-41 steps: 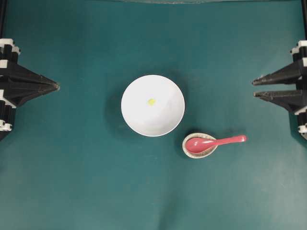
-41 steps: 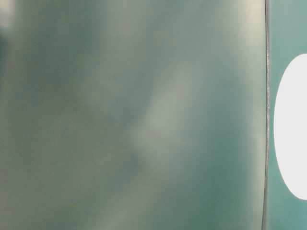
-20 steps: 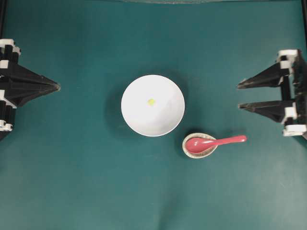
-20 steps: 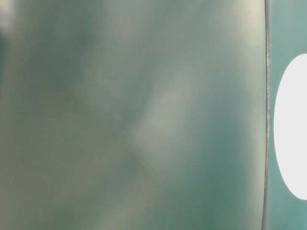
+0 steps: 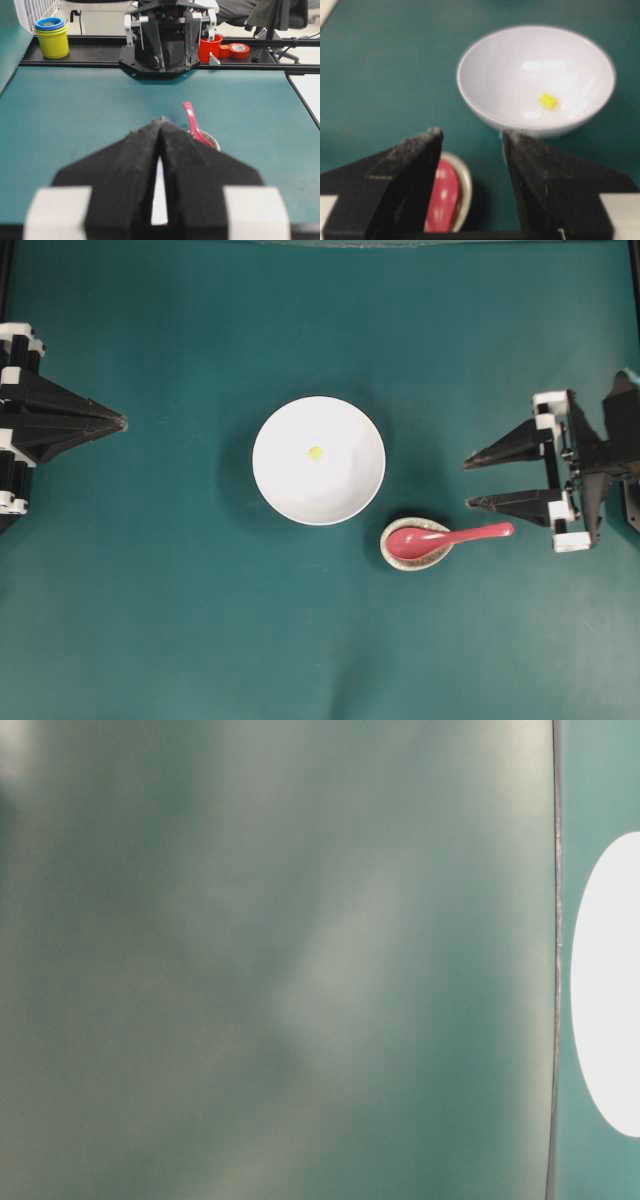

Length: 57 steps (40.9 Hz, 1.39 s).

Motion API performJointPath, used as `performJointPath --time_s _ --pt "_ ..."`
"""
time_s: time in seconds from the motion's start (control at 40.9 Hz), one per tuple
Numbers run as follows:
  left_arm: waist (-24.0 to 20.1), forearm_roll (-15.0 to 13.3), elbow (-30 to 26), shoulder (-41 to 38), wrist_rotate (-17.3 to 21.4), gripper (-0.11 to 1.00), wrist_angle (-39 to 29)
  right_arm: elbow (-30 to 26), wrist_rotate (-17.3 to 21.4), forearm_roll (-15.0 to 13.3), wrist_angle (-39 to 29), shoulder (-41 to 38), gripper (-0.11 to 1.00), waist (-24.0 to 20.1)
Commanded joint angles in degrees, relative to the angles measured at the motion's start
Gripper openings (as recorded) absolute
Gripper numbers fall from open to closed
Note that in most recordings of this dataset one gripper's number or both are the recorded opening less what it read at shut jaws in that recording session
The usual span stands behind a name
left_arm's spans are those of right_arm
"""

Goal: Scoop the yellow hexagonal prism block from the bowl with a spoon using the right arm.
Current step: 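Move the right gripper to the red spoon handle and grasp it, then lift the red spoon from its rest and carry it over the bowl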

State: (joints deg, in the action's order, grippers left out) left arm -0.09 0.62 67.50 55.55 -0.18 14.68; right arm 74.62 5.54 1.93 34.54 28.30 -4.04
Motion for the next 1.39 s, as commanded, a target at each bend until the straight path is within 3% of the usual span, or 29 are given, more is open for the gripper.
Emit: performJointPath --time_s 0.0,0.318,0.513,1.369 --pt "-0.09 0.18 -1.23 -0.53 -0.09 -0.01 0.18 0.26 1.05 0.26 4.66 -3.69 0.56 -0.62" --pt "-0.09 0.18 -1.05 -0.53 -0.44 -0.01 -0.09 3.52 2.29 0.18 22.32 -17.14 0.56 -4.04" --pt "-0.09 0.18 -0.97 -0.53 -0.53 -0.01 -0.7 3.96 2.29 0.0 27.86 -23.73 0.56 -5.54" --pt "-0.09 0.18 -0.97 -0.53 -0.62 -0.01 -0.7 3.34 2.2 -0.62 33.84 -37.71 0.55 -7.56"
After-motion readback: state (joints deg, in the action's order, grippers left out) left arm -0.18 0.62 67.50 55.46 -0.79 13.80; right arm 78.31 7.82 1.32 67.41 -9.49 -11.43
